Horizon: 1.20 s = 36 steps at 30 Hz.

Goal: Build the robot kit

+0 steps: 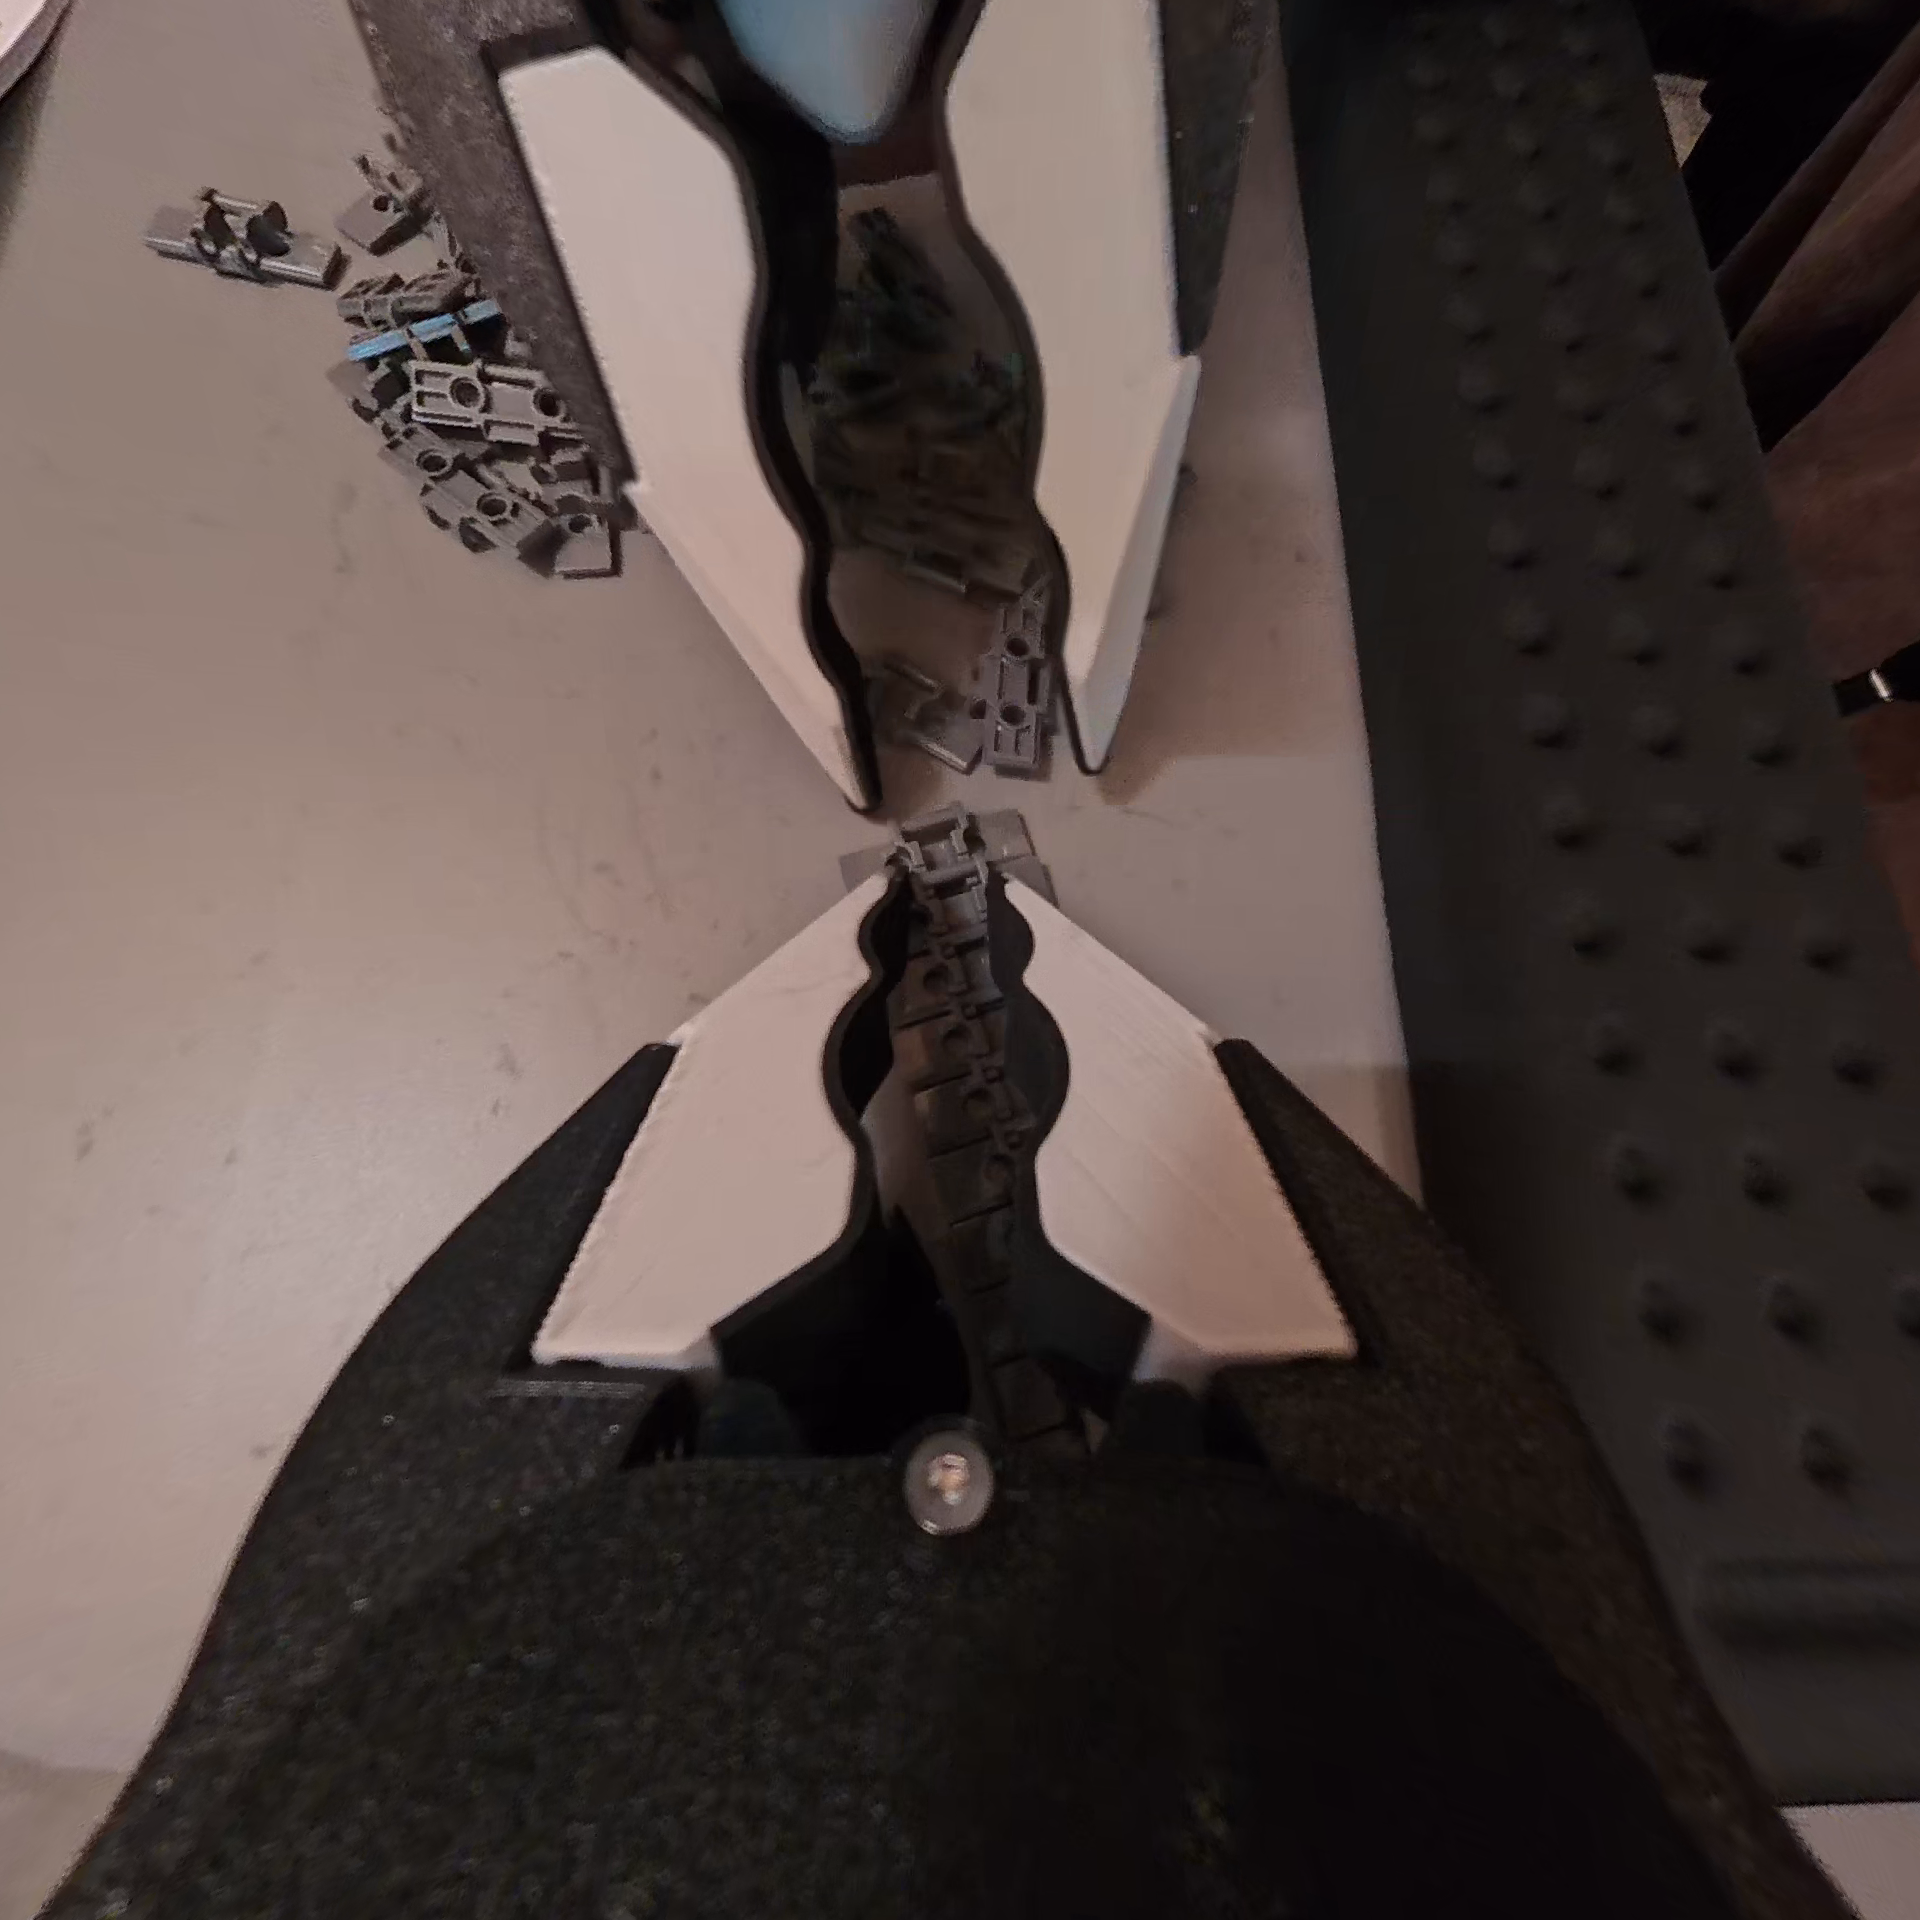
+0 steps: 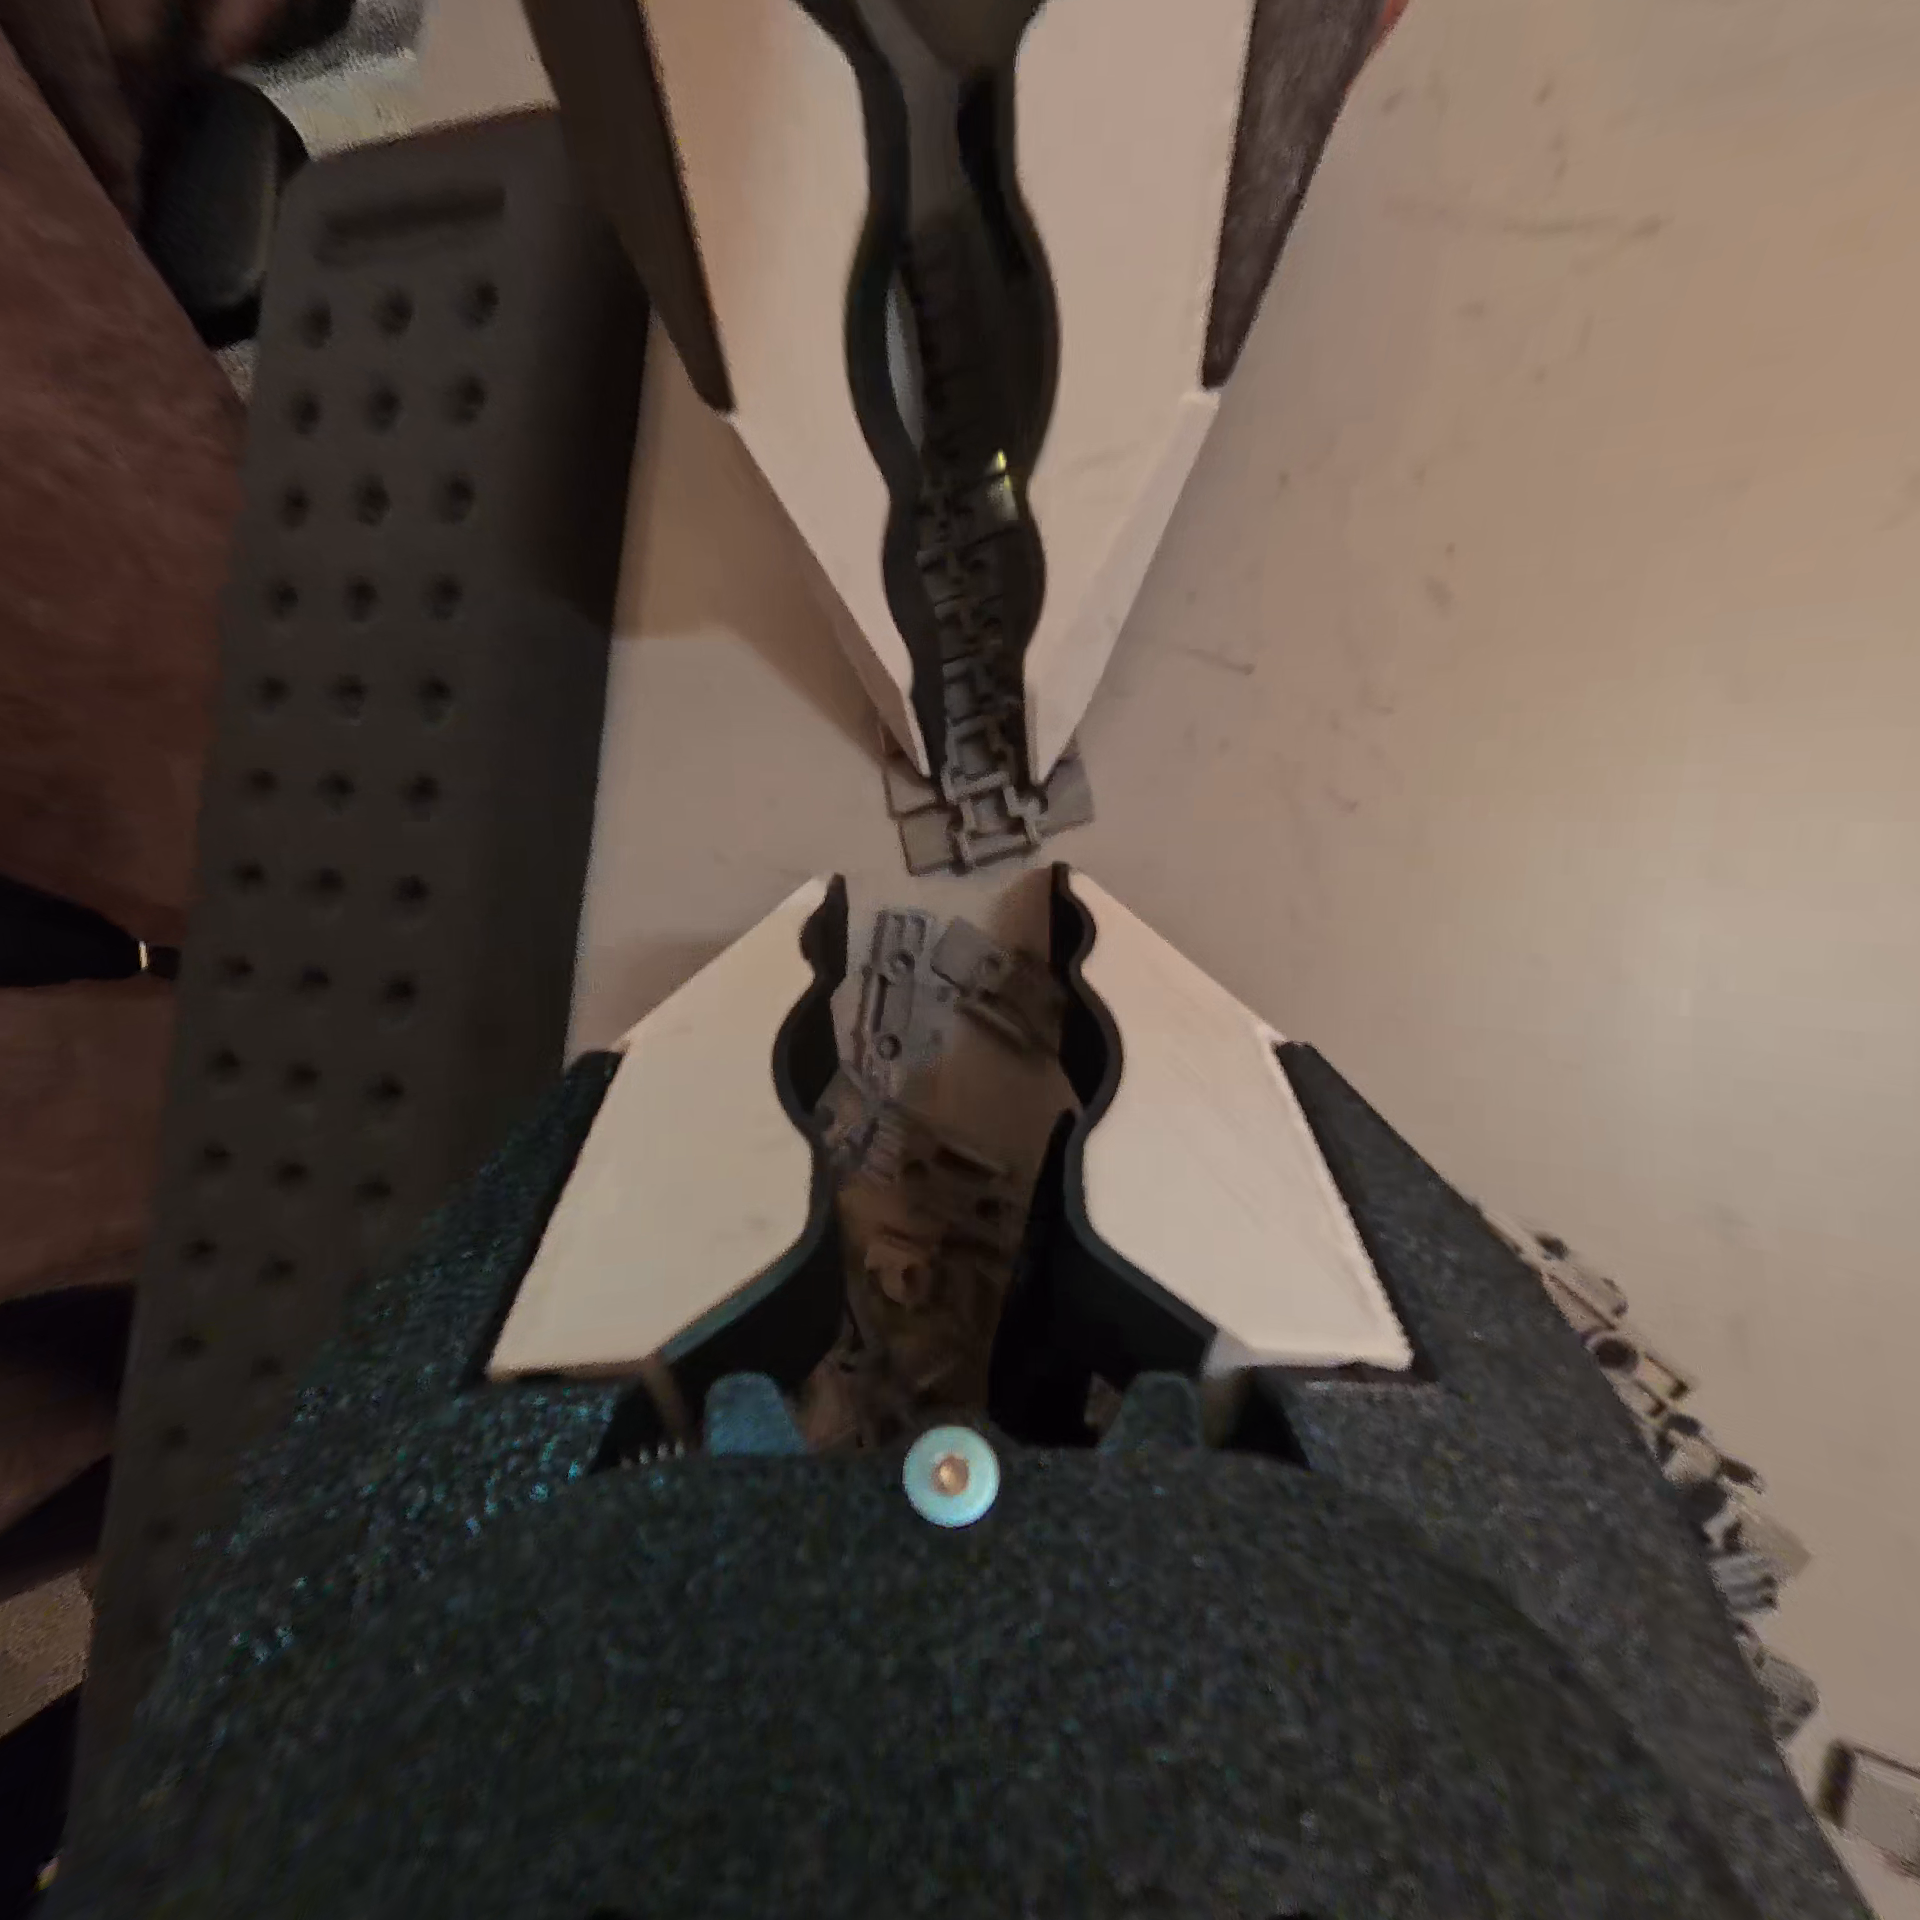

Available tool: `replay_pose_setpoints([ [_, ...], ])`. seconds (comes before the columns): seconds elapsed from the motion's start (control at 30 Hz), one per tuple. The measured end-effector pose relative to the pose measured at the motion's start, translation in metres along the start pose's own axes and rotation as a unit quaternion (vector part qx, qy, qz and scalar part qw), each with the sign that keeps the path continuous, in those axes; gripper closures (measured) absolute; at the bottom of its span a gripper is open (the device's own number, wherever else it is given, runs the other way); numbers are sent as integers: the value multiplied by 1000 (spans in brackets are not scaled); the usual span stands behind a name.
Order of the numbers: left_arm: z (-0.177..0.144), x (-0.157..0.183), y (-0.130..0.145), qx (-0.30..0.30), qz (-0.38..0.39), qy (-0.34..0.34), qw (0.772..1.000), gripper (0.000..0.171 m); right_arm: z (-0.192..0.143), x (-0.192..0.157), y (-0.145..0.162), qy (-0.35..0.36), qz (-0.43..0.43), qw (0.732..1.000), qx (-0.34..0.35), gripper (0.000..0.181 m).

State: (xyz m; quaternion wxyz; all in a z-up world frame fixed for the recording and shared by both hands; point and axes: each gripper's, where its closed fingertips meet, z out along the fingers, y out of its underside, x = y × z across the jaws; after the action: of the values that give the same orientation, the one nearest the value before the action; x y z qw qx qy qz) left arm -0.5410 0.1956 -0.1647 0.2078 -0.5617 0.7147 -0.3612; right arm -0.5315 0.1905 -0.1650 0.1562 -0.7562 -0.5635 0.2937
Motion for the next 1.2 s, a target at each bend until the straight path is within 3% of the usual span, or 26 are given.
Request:
replay_pose_setpoints([
  [0.33,0,-1,0,-2,-8,5,1000,156,3,2,-9,-21,148,987,67,147],
  [0.63,-16,-6,-12,51,-72,45,995,152,-2,11,-10,37,115,990,66,160],
  [0.77,-14,-8,-4,32,-93,53,994,155,-7,15,-16,93,83,989,77,160],
  [1.03,-10,-2,3,5,-114,71,991,134,1,13,-10,88,106,988,75,152],
  [1.2,-12,-1,7,-20,-89,51,995,133,1,12,-14,71,123,986,89,147],
])
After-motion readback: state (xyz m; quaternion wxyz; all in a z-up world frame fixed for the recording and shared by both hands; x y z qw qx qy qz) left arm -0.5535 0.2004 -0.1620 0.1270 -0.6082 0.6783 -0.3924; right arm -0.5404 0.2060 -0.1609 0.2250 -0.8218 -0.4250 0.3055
